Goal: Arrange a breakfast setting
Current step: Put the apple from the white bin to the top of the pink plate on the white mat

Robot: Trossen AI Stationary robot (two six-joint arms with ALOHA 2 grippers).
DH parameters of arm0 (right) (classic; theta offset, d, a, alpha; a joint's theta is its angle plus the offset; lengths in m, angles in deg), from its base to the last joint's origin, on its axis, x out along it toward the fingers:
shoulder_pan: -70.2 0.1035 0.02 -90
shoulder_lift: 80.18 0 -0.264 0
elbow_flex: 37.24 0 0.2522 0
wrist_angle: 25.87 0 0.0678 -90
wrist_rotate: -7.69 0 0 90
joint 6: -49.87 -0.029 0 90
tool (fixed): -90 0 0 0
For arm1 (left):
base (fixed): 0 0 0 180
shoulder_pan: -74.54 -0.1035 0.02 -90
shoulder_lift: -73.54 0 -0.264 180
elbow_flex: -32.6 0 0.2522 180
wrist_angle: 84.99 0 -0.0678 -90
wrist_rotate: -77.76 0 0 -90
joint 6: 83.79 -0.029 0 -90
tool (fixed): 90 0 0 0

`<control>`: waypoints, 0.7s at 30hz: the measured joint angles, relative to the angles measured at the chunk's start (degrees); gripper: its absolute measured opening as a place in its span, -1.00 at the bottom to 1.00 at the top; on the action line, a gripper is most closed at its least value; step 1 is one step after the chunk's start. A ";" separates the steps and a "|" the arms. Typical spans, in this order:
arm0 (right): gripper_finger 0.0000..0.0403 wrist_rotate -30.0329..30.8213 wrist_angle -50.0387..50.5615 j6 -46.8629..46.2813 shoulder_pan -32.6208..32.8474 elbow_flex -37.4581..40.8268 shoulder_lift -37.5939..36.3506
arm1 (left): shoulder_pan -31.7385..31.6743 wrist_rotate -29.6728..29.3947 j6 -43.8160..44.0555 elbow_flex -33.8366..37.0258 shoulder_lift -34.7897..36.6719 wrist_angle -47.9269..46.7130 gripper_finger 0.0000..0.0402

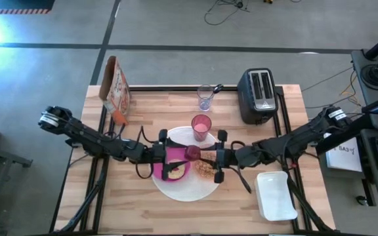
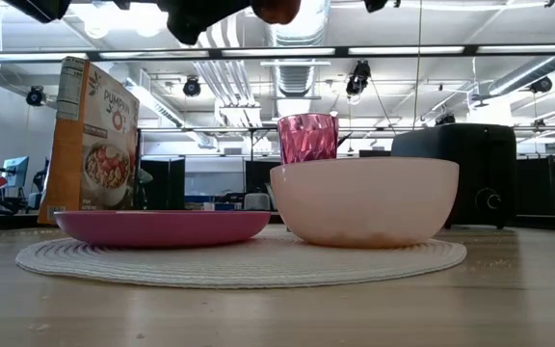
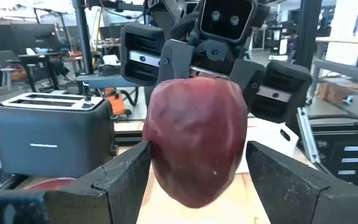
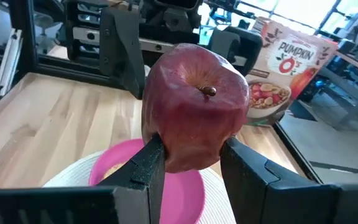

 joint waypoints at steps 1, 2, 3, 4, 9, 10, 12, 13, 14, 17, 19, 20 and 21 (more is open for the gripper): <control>-0.40 -0.32 0.28 0.27 -0.01 -0.42 0.20 | 0.02 -0.62 -0.67 -0.58 -0.36 0.02 0.25; -0.40 -0.58 0.41 0.49 -0.01 -0.85 0.39 | 0.04 -0.75 -1.41 -1.10 -0.60 -0.09 0.25; -0.40 -0.56 0.57 0.65 0.03 -1.28 0.51 | 0.06 -0.81 -1.88 -1.70 -0.88 -0.05 0.26; -0.40 -0.58 0.64 0.71 0.05 -1.56 0.57 | 0.07 -0.79 -2.30 -2.29 -1.13 -0.06 0.26; -0.40 -0.65 0.83 0.93 0.09 -1.71 0.46 | 0.05 -0.78 -2.76 -3.52 -1.85 -0.29 0.27; -0.40 -0.68 1.05 0.98 0.10 -1.71 0.35 | 0.06 -0.73 -2.73 -3.52 -1.85 -0.39 0.27; -0.40 -0.89 1.55 0.89 0.08 -1.74 0.35 | 0.04 -0.55 -2.65 -3.52 -1.89 -0.53 0.25; -0.40 -1.02 1.64 0.89 0.08 -1.74 0.31 | 0.04 -0.47 -2.61 -3.52 -1.89 -0.55 0.25; -0.40 -1.08 1.64 0.89 0.08 -1.75 0.29 | 0.04 -0.39 -2.59 -3.53 -1.89 -0.53 0.23; -0.40 -1.40 1.66 0.72 0.08 -1.78 0.29 | 0.03 0.19 -2.33 -3.72 -1.93 -0.44 0.16; -0.40 -1.58 1.68 0.25 0.08 -1.80 0.31 | 0.00 0.46 -2.24 -3.72 -1.93 -0.33 0.09; -0.40 -1.61 1.69 0.23 0.08 -1.80 0.31 | 0.00 0.50 -2.23 -3.72 -1.93 -0.35 0.04; -0.40 -1.61 1.76 0.23 0.08 -1.80 0.31 | 0.00 0.54 -2.19 -3.72 -1.93 -0.35 -0.01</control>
